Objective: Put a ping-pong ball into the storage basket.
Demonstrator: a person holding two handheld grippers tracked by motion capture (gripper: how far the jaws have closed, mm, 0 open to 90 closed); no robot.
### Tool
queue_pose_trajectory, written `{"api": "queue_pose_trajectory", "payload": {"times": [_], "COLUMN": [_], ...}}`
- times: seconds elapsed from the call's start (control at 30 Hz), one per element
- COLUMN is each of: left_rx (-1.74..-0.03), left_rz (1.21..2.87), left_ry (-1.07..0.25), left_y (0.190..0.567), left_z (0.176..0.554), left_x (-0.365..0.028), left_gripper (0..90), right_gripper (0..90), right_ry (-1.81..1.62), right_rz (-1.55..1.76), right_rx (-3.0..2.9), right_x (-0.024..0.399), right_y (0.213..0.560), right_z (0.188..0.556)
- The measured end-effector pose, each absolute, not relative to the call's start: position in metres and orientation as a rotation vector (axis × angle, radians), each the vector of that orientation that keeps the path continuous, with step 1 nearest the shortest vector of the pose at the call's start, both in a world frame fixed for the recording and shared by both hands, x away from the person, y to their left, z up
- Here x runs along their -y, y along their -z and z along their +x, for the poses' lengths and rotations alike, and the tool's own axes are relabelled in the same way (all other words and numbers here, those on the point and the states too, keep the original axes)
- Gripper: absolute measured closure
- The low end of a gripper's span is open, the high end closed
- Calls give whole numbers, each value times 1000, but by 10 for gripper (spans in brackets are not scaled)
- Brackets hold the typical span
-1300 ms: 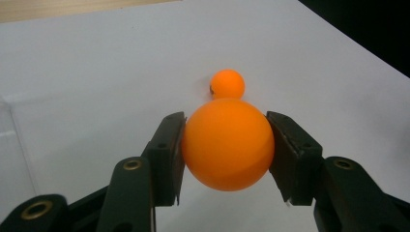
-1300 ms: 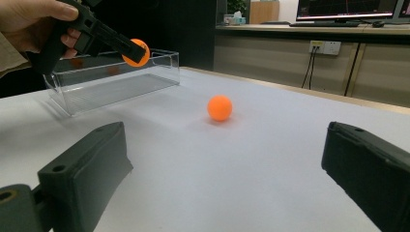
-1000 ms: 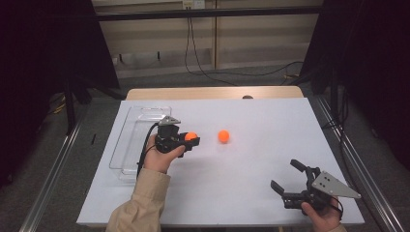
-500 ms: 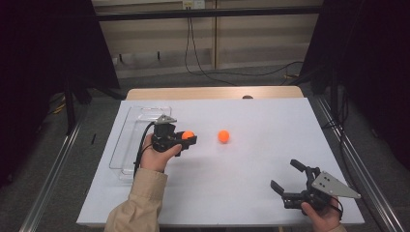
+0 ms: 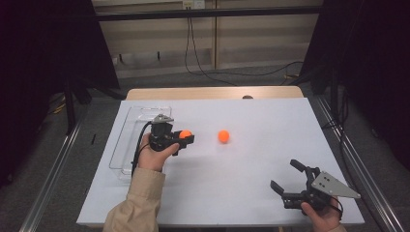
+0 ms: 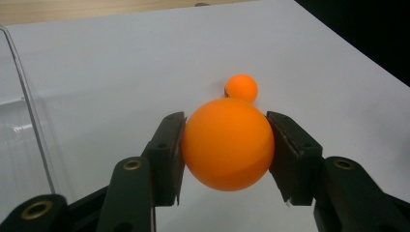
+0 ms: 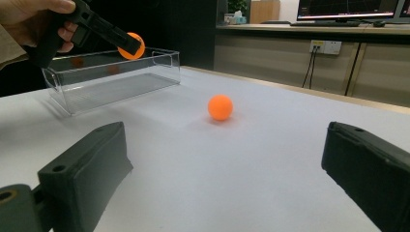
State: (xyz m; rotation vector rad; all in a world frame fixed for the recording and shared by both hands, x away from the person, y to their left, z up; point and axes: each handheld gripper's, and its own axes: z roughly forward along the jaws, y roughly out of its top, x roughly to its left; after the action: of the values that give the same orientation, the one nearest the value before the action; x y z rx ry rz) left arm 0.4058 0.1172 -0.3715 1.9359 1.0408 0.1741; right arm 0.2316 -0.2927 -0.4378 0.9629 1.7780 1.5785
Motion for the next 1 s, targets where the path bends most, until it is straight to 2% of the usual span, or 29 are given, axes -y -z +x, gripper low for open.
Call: {"api": "queue_pose_trajectory", "payload": {"times": [1.0], "left_rx": [-1072], "left_rz": [1915], "left_ry": [-181], "left_y": [368], "left_z": [408], "left_x": [-132], "left_gripper": [509], "right_gripper": [21], "right_ry": [-1578], "right_rz": [965], "right_rx": [-1777], "right_x": [293], "right_y": [438], "right_z": [232]}}
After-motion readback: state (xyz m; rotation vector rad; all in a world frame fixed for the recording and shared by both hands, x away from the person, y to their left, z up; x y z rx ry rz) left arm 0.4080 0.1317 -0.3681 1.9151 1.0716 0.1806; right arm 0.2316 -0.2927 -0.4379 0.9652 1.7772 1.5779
